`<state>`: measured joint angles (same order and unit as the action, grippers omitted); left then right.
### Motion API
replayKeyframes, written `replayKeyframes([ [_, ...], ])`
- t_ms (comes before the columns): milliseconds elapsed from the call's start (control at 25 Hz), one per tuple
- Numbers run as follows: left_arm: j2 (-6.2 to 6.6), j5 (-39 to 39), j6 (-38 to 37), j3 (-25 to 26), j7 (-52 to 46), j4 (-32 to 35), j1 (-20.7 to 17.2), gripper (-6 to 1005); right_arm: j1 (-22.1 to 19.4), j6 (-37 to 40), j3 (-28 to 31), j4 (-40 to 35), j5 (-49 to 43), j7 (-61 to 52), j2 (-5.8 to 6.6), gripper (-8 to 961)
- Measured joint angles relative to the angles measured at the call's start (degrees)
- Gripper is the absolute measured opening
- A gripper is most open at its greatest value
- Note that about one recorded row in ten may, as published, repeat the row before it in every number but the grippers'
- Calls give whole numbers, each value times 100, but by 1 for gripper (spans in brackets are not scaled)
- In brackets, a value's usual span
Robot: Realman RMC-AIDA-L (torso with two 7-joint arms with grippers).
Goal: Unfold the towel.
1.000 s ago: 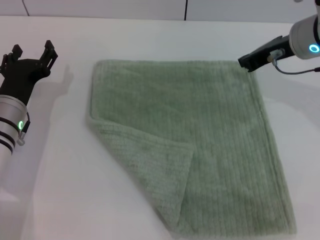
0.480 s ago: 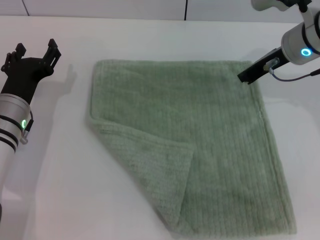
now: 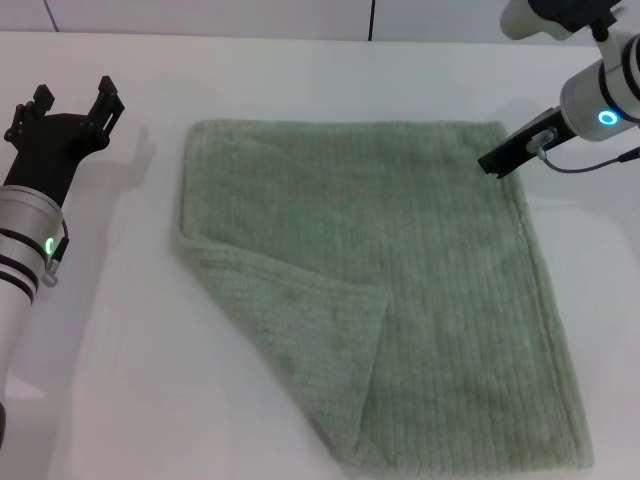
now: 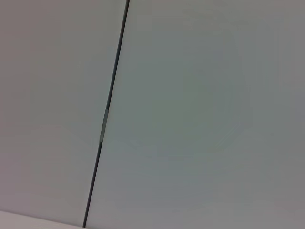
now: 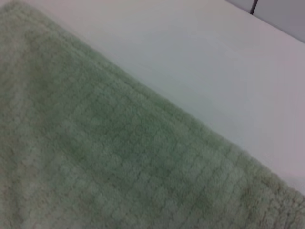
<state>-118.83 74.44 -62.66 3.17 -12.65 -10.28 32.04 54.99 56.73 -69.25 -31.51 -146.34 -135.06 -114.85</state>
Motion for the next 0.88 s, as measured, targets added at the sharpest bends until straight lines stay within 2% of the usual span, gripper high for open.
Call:
replayKeyframes([
  [880, 0, 0, 26, 8, -1, 0, 21, 843, -23, -236, 14, 217, 27, 182, -83, -1],
])
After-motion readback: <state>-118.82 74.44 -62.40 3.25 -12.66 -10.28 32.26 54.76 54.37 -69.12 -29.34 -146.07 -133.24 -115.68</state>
